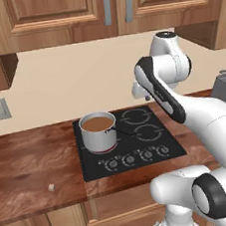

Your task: Pick up the sugar cube(s) and place them in the saucepan with hot chocolate.

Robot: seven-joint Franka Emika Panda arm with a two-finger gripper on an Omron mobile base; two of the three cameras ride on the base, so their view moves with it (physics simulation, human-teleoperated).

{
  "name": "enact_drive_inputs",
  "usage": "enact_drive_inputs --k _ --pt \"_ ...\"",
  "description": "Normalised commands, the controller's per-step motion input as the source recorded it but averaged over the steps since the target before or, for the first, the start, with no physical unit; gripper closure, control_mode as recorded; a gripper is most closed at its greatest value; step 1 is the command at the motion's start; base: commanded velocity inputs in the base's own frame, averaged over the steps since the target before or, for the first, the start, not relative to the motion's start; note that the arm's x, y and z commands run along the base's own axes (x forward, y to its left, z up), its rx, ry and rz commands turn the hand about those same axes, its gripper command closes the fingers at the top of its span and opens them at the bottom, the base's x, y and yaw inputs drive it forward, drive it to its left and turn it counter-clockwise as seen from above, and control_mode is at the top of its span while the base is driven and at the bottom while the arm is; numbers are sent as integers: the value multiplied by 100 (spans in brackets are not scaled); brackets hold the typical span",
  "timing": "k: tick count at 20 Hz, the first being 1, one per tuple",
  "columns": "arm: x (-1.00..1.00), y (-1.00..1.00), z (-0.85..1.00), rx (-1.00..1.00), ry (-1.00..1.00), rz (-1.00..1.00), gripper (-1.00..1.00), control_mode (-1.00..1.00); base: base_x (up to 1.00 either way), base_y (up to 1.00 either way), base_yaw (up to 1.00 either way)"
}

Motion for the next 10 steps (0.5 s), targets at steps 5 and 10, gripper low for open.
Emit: enact_drive_inputs --k 5,10 --pt "-6 17 -22 1 0 0 -100 -100 0 0 0" --pt "0 36 -37 4 0 0 -100 -100 0 0 0"
